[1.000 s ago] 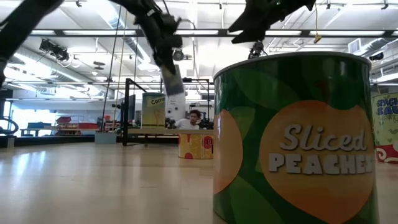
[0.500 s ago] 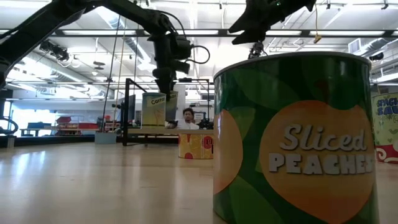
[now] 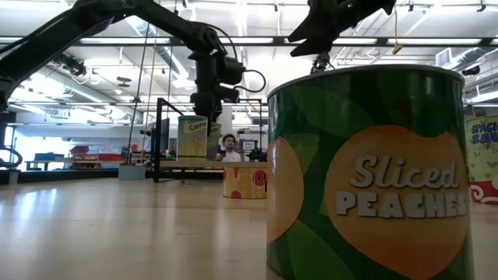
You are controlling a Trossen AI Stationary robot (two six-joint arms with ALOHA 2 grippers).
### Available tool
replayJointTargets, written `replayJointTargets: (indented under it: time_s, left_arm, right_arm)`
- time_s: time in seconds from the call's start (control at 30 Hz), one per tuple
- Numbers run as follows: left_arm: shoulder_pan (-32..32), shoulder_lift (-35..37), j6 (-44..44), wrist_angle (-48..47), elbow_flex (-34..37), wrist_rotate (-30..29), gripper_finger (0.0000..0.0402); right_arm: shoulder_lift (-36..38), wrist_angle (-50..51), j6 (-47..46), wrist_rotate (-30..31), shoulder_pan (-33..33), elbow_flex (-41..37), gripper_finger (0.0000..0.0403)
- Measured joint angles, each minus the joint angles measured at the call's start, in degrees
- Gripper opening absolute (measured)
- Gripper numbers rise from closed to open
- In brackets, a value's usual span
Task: Pick and place cans onto a shelf
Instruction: Put the blue can on the shelf aligned with the light orange can
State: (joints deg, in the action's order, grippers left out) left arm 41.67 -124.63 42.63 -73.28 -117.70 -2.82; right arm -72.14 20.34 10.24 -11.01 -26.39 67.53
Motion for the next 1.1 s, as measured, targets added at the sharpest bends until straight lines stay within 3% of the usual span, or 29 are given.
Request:
replayJointTargets:
  time_s: [0.57, 0.9, 1.1]
  left_arm:
    - [-0.09, 0.03, -7.48, -3.39, -0.01, 1.45, 0.0351]
    - [-0.31, 0.03, -7.43, -4.86, -0.01, -1.63, 0.0351]
    - [-0.31, 0.03, -7.39, -5.26, -0.01, -1.61, 0.0328]
  right_arm:
    - [0.00, 0.00, -0.17, -0.04, -1.20, 0.00, 0.0387]
    - [-0.02, 0.00, -0.20, -0.15, -1.18, 0.00, 0.0387]
    - [-0.02, 0.00, -0.17, -0.15, -1.20, 0.00, 0.0387]
